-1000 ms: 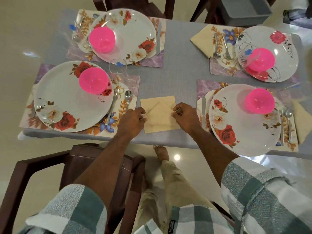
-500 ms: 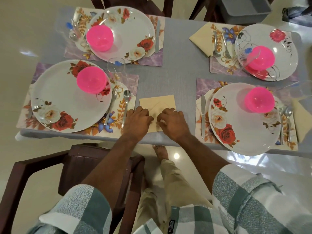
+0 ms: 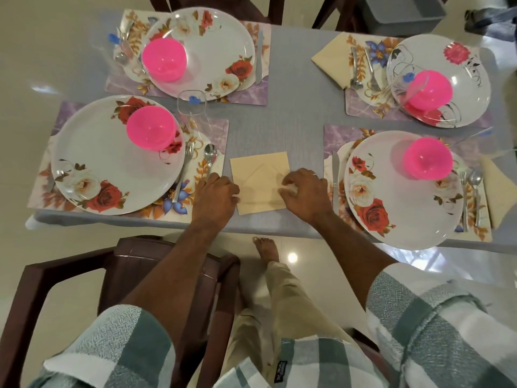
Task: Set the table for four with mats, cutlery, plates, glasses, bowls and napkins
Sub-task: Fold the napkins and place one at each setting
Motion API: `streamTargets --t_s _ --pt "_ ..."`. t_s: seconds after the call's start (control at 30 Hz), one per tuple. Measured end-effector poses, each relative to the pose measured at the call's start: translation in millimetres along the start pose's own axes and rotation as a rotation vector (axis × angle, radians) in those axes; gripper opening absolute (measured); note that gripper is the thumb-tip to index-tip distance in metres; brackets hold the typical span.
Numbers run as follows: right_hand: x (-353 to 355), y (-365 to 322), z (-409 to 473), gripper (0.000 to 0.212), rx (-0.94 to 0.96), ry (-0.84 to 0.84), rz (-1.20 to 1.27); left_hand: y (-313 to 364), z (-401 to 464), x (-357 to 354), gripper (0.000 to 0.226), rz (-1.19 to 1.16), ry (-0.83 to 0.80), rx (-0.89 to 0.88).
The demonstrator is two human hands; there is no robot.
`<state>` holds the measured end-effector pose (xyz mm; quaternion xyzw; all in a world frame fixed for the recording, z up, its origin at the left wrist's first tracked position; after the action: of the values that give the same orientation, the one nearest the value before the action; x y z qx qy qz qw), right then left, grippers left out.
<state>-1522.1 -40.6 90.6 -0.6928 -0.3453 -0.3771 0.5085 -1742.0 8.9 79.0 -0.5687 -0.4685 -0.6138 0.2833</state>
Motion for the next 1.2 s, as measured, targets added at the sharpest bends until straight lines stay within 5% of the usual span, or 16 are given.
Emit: streamTargets --t_s 0.23,0.4,0.6,0.8,1.0,1.2 --pt "-17.0 -20.9 4.9 0.080 -0.203 -0.157 -0.153 8.4 -25.4 4.0 0.039 -0.099 -0.004 0.363" --pt "-17.5 -18.4 3.4 0.074 -0.303 -0.179 -0.105 7.5 -37.1 -3.5 0.056 -0.193 0.011 0.601" --pt "-15.0 -32.0 0.8 0.057 -0.232 -0.146 -0.048 16.1 -39.2 -5.9 0.056 -0.173 0.009 0.645" --pt "-16.2 -31.0 -1.8 0.082 -0.320 -0.151 0.136 20.6 -34.1 -3.7 0.053 -0.230 0.031 0.637" --pt "-11.1 -2.1 9.0 0.050 -0.511 -0.056 0.344 18.9 -31.6 -3.7 0.062 -0.226 0.034 0.649" --pt "-9.9 -9.6 4.3 0.026 -0.473 0.045 0.339 21.9 -35.4 -8.6 0.057 -0.302 0.027 0.684"
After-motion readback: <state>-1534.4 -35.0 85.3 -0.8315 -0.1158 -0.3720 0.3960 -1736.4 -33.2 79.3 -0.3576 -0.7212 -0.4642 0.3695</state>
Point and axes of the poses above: each hand's wrist, its own z-axis towards the middle knuckle, its own x-axis out of the back of the hand, y = z × x, the point moved 5 cm from there along z, towards the middle knuckle, and after that the axes turned 1 degree about -z, right-handed, at the moved point
